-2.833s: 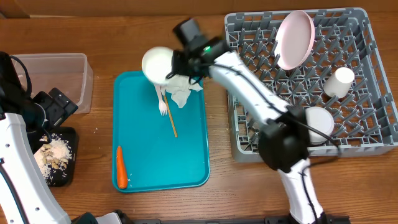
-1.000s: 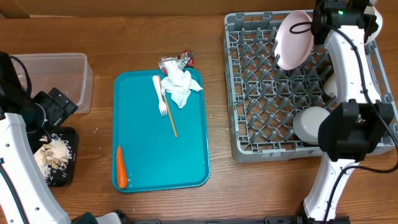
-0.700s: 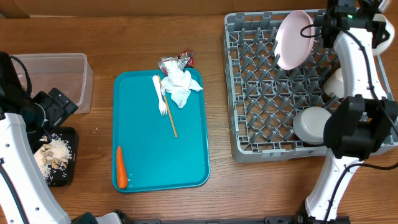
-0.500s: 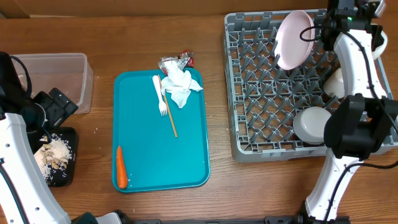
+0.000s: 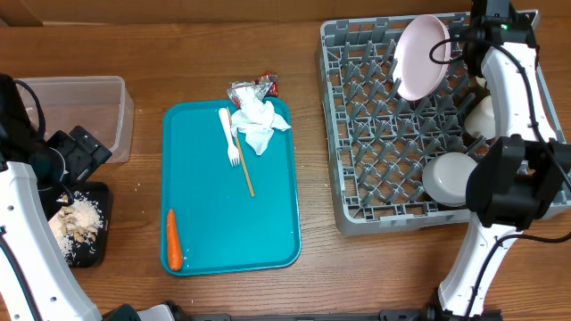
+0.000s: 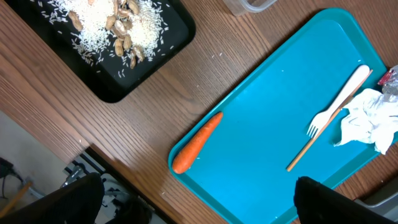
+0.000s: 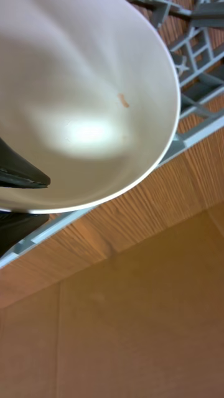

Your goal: Sort waste into correct bins and load items into the dishwasher rack

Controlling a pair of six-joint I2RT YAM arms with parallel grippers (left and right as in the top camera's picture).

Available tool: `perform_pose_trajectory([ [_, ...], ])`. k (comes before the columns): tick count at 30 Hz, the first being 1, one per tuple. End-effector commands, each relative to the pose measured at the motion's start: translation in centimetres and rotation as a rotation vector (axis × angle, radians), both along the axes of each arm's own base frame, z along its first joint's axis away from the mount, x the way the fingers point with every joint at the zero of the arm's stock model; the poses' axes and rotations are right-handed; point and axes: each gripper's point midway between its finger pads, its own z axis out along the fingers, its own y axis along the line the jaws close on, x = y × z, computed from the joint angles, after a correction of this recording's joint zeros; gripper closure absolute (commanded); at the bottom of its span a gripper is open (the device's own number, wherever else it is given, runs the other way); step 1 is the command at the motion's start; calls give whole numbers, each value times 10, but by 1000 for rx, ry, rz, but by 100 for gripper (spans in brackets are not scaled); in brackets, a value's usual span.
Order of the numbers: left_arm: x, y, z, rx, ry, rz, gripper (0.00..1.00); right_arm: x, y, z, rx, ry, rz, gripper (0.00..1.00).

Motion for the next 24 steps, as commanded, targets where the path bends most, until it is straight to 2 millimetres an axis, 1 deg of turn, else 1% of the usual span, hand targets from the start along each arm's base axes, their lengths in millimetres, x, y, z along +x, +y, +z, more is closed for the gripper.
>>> perform_pose_trajectory([
  [1, 0, 1, -2, -7, 9, 14, 0, 19, 42, -25, 203, -20, 122, 86],
  [3, 0, 1, -2, -7, 9, 14, 0, 20, 44, -21, 217, -33, 130, 85],
  [4, 0, 1, -2, -7, 10, 14, 0, 20, 46, -17, 224, -44, 135, 82],
  [5, 0, 1, -2, -7, 9, 14, 0, 21, 47, -14, 230, -54, 139, 76],
  [6, 0, 1, -2, -7, 9, 14, 0, 21, 47, -9, 233, -67, 139, 67],
  [8, 0, 1, -2, -7, 9, 14, 0, 23, 48, 4, 235, -99, 142, 62],
  [9, 0, 1, -2, -7, 9, 14, 0, 24, 50, 16, 242, -129, 150, 50],
  [10, 0, 1, -2, -7, 10, 14, 0, 25, 51, 23, 248, -148, 156, 45],
  [12, 0, 1, -2, -7, 9, 14, 0, 27, 54, 36, 264, -184, 168, 40],
  [15, 0, 1, -2, -7, 9, 14, 0, 28, 58, 51, 288, -239, 169, 30],
  [17, 0, 1, -2, -7, 9, 14, 0, 28, 59, 60, 296, -270, 157, 26],
  [19, 0, 1, -2, -7, 9, 14, 0, 27, 60, 63, 301, -272, 161, 23],
  [20, 0, 1, -2, -7, 9, 14, 0, 27, 60, 63, 303, -271, 158, 21],
  [22, 0, 1, -2, -7, 9, 14, 0, 26, 61, 61, 320, -281, 142, 20],
  [24, 0, 1, -2, -7, 10, 14, 0, 28, 68, 58, 365, -294, 146, 20],
])
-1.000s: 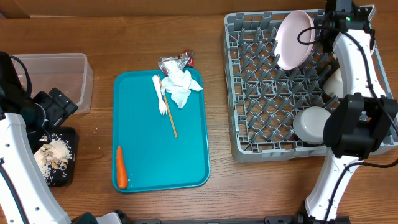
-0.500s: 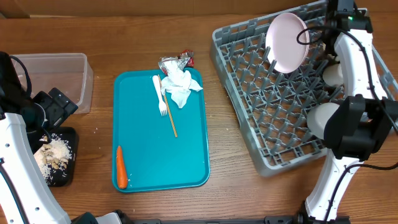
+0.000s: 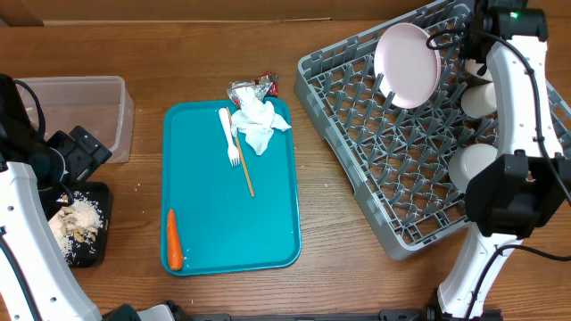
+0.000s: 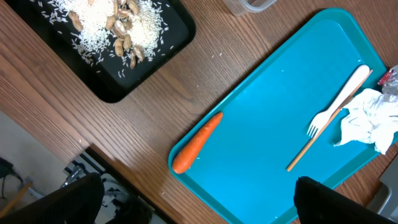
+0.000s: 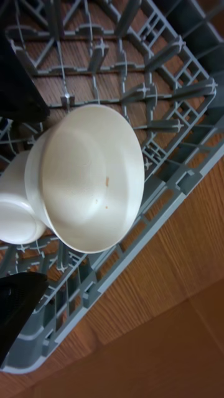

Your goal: Sort waste into correct bins and load items into the dishwasher rack

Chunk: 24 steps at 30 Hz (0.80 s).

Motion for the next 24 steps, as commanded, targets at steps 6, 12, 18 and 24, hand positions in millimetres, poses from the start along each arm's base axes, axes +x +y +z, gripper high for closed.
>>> perform_pose_trajectory([
  [6, 0, 1, -2, -7, 9, 14, 0, 6, 32, 23, 194, -107, 75, 13],
  [12, 0, 1, -2, -7, 10, 14, 0, 10, 57, 19, 219, -28, 338, 4],
  [18, 0, 1, -2, -7, 9, 14, 0, 4, 16, 22, 93, 12, 294, 4],
  [24, 0, 1, -2, -7, 9, 14, 0, -5, -15, 20, 104, 17, 259, 4],
])
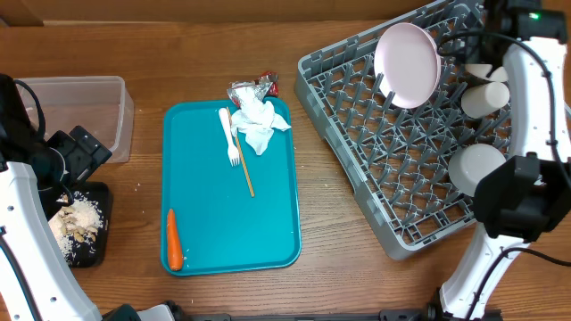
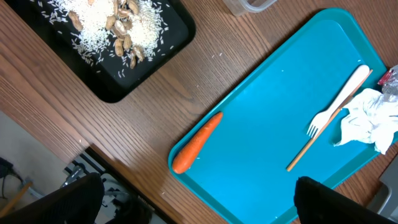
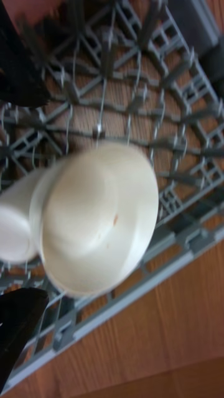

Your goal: Sort waste into correct bins and load items into the dishwasher rack

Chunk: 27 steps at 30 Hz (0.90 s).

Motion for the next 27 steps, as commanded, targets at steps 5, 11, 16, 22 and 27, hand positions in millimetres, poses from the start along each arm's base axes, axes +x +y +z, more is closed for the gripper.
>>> perform_pose_trajectory([
  [5, 0, 1, -2, -7, 9, 14, 0, -7, -17, 27, 60, -65, 36, 5],
  [11, 0, 1, -2, -7, 9, 14, 0, -4, -10, 27, 54, -59, 92, 5],
  [16, 0, 1, -2, -7, 9, 14, 0, -4, -7, 24, 57, -50, 109, 5],
  [22, 0, 1, -2, -7, 9, 14, 0, -11, -4, -1, 66, 22, 147, 6],
  [27, 0, 1, -2, -7, 10, 14, 0, -14, -4, -8, 68, 49, 142, 11],
])
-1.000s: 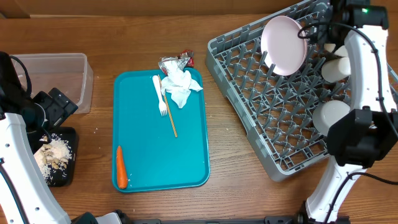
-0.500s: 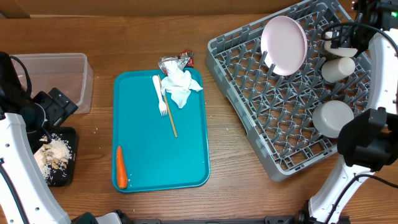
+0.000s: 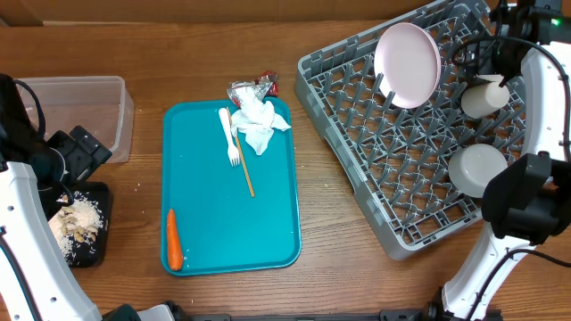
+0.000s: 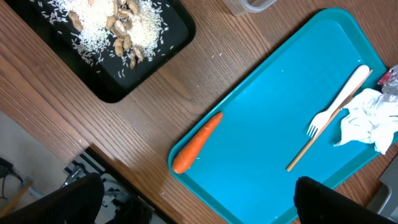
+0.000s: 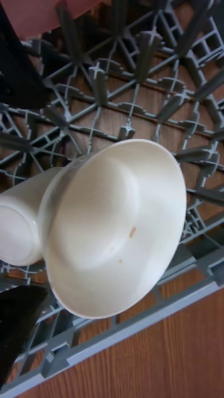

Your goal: Sort waste into correct bins and load items into the dishwasher rack

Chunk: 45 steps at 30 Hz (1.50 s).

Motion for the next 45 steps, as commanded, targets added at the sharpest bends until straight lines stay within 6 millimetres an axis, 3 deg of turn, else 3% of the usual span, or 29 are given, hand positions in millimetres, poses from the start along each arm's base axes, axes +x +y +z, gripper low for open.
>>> perform_pose_trajectory([
  [1, 0, 1, -2, -7, 9, 14, 0, -3, 0, 11, -12, -16, 8, 12],
  [11, 0, 1, -2, -6, 9, 14, 0, -7, 0, 8, -13, 5, 6, 19],
  [21, 0, 1, -2, -7, 9, 14, 0, 16, -3, 23, -77, -94, 2, 11],
  [24, 0, 1, -2, -6, 9, 14, 0, 19, -4, 17, -76, -89, 2, 11],
  [29, 0, 1, -2, -7, 9, 14, 0, 16, -4, -12, -57, -14, 4, 11],
  [34, 0, 1, -2, -7, 9, 14, 0, 16, 0, -16, -61, 1, 9, 12],
  [40, 0, 1, -2, -6, 9, 14, 0, 10, 4, -19, -60, 35, 23, 23],
  [43, 0, 1, -2, -7, 9, 14, 0, 5, 6, -22, -55, 57, 24, 44],
  [45, 0, 1, -2, -7, 9, 14, 0, 2, 7, -23, -52, 68, 25, 46],
])
